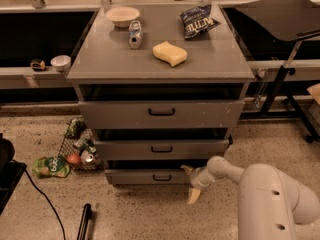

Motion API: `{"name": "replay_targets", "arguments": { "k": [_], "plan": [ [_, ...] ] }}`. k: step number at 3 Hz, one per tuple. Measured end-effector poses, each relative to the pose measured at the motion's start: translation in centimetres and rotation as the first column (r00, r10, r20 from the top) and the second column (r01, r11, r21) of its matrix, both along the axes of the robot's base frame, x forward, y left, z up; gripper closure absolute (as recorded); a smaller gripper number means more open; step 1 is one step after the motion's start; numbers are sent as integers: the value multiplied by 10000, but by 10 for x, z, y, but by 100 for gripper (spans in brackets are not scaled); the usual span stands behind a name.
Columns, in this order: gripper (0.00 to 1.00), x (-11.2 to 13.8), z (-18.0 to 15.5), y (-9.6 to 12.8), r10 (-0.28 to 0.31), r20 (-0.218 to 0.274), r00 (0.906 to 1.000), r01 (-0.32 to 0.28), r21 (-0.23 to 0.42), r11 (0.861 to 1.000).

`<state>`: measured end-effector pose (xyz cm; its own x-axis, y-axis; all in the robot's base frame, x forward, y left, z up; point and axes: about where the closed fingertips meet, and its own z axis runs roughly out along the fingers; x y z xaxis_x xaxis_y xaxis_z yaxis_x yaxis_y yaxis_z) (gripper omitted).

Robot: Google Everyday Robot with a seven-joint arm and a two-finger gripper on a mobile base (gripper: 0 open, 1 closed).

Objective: Open bottom drawer

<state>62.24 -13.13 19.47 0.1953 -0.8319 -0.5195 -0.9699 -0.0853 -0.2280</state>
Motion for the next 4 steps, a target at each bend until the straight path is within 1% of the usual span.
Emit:
{"name": "replay_targets", "arguments": {
  "k": [1, 3, 4],
  "plan": [
    [0, 12, -7, 2, 26, 42, 10000, -26, 27, 10000],
    [0, 26, -28, 8, 185, -266, 9995, -181, 164, 9997],
    [18, 28, -33, 12, 347, -319, 9989, -341, 198, 9992]
  ]
}}
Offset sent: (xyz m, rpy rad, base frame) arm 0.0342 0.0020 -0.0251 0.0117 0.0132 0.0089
